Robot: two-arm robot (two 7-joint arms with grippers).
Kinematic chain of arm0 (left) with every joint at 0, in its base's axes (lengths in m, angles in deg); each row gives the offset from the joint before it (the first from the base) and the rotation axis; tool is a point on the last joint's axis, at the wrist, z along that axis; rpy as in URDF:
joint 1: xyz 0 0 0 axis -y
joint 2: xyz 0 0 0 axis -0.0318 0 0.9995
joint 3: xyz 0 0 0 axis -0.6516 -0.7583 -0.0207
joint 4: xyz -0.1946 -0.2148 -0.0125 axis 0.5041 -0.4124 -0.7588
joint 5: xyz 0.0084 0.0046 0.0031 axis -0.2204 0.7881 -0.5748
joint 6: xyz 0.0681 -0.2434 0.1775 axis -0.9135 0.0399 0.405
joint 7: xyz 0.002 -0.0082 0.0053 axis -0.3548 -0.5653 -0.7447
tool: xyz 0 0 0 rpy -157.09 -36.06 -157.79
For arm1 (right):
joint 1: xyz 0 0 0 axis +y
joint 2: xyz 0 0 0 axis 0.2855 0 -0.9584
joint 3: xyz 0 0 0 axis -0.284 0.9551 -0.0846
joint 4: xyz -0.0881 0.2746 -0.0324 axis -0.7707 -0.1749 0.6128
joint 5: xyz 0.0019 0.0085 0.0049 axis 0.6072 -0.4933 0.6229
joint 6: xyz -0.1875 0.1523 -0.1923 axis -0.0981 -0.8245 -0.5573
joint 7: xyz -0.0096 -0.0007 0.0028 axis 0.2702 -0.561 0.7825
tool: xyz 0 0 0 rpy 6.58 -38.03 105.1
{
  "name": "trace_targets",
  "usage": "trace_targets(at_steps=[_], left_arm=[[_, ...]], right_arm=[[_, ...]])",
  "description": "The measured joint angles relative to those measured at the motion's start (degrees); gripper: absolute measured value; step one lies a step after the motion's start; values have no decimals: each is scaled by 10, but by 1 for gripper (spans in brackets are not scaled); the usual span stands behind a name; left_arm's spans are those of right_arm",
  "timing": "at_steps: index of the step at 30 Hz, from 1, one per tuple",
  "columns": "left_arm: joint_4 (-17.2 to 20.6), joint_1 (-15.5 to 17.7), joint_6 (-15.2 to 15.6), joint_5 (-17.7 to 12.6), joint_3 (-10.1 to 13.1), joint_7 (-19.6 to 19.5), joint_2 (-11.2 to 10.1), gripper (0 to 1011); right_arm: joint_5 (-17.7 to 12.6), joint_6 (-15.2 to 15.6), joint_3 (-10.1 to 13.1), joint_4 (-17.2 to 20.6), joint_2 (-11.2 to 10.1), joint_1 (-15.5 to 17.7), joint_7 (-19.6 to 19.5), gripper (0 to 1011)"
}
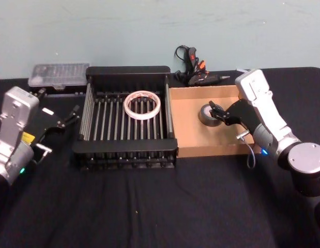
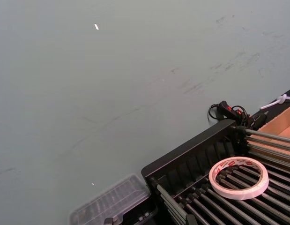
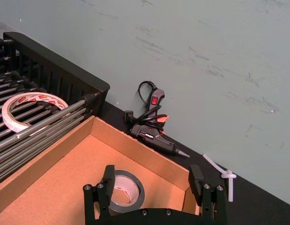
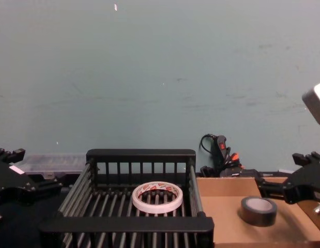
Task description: Pick up the white tape and place it into the black box , Pick up the silver tape and place it into the brown box.
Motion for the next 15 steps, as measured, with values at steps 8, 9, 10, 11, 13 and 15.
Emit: trace_targets(at_steps=[8,9,10,11,13,15], left_arm=[[0,0,0,0,0,0,0,1001],[0,0,0,0,0,0,0,1001],[0,0,0,0,0,0,0,1001],[0,0,0,0,0,0,0,1001],[0,0,0,0,0,0,0,1001],[0,0,0,0,0,0,0,1001]], right_arm=[[0,0,0,0,0,0,0,1002],[0,0,0,0,0,0,0,1002],[0,0,0,0,0,0,0,1000],[0,0,0,0,0,0,0,1002],[0,0,0,0,0,0,0,1002],[0,0,0,0,0,0,0,1002]])
